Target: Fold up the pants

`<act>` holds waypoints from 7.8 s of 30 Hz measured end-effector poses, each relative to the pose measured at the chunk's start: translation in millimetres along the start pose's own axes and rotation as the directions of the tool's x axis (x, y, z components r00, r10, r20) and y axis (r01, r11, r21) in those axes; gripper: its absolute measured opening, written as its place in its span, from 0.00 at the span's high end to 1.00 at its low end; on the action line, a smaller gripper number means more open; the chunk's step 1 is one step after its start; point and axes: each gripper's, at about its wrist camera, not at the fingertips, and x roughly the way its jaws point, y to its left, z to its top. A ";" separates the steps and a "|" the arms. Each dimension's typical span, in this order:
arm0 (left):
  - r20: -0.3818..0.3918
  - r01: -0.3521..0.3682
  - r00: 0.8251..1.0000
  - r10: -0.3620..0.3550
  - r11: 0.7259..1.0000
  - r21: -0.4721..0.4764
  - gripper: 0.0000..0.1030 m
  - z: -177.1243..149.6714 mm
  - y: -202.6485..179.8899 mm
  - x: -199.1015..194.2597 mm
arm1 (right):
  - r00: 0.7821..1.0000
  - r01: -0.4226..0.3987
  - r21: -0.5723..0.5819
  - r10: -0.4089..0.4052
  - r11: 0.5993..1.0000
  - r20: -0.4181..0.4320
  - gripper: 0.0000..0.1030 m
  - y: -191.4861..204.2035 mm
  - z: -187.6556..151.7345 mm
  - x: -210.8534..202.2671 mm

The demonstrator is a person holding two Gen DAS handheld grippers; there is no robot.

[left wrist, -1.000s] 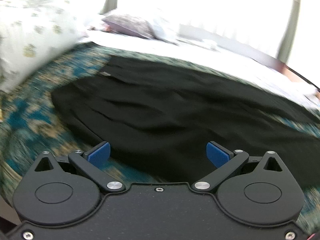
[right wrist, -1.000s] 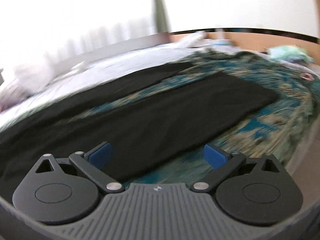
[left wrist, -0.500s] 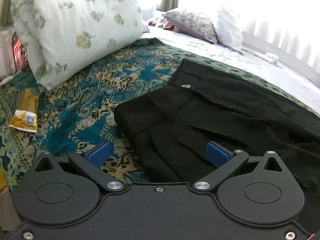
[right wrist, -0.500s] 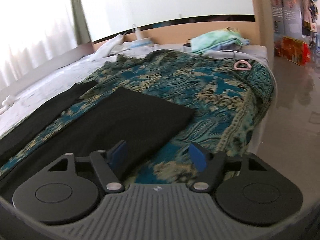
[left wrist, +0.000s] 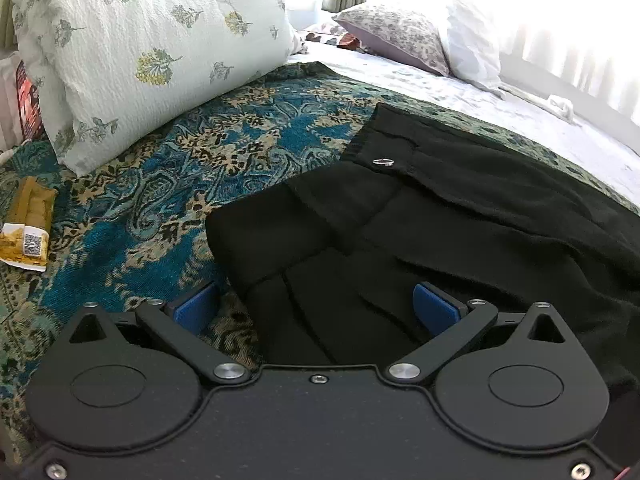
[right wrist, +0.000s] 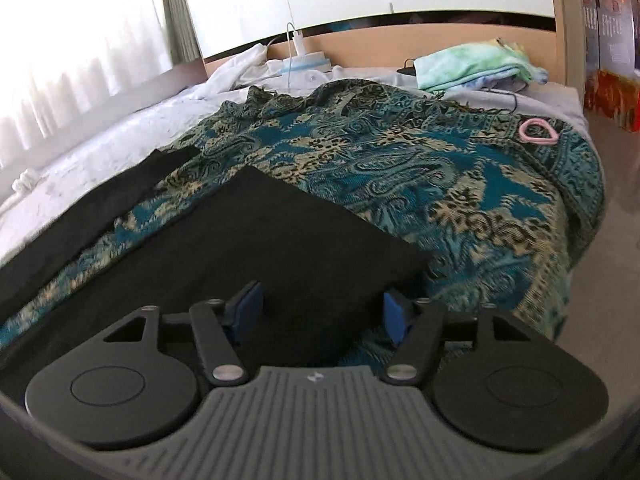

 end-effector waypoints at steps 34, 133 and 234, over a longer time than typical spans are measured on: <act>0.190 -0.092 0.980 0.056 0.978 0.185 0.78 30.3 -33.8 -45.2 | 0.978 0.167 -0.092 -0.152 0.982 0.145 0.95 11.8 43.7 -36.9; -0.179 -0.263 0.959 0.219 0.922 -0.283 0.00 162.8 -141.0 181.8 | 0.990 0.010 -0.171 -0.035 0.985 -0.139 0.00 477.4 6.8 149.3; -0.104 0.158 0.981 -0.165 0.985 -0.069 0.97 -0.5 44.2 -85.2 | 0.991 -0.135 -0.220 0.127 0.966 -0.049 0.94 101.2 -90.6 -143.5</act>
